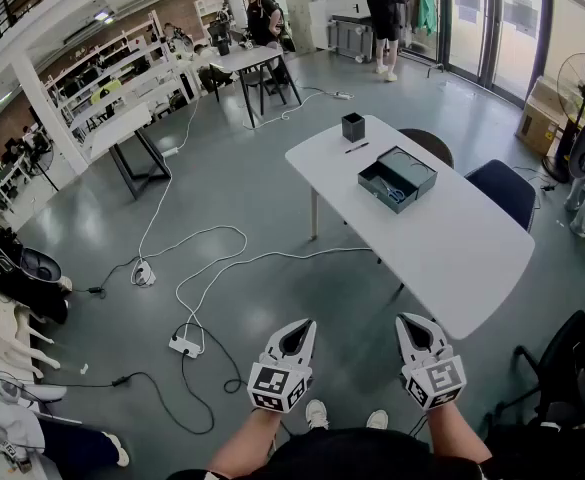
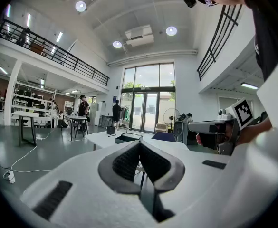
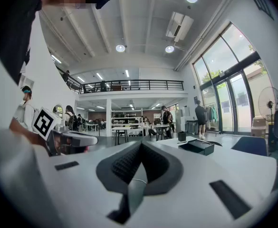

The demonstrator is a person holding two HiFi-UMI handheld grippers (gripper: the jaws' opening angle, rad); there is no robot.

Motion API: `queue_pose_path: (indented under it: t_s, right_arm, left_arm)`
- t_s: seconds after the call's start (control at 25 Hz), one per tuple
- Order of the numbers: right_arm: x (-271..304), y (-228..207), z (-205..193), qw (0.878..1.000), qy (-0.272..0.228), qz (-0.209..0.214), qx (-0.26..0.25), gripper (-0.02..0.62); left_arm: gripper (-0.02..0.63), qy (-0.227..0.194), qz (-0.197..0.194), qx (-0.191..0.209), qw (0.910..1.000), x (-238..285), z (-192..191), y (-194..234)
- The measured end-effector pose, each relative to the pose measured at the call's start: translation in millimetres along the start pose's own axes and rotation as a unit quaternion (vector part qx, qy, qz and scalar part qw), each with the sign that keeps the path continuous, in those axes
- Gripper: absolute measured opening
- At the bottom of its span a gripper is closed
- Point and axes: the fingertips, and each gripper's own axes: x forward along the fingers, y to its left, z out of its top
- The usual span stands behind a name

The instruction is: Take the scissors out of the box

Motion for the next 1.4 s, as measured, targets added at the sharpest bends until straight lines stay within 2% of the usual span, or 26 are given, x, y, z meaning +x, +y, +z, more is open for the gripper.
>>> queue_pose_path:
  t_s: [0.52,1.0,1.16,1.4]
  right_arm:
    - [22,19,1,1.000,-0.001,-0.006,0.005,0.003]
    - [51,46,-4,0.998,-0.022,-0.045,0.028,0.003]
    - [62,50,-11,0.998,-0.014,-0.048,0.030,0.003]
    - [90,26,-15,0.998,-0.010,-0.056,0.040,0.003]
  left_arm:
    - [0.009,0.005,-0.033,0.002,0.9995,-7,-3,15]
    - [0.009,0.014,-0.048,0.005,0.9987,-21,-15,73]
    - [0.009,0.016,-0.058,-0.001,0.9982,-12,-17,83]
    - [0.009,0.023,-0.073,0.012,0.9970,28,-18,94]
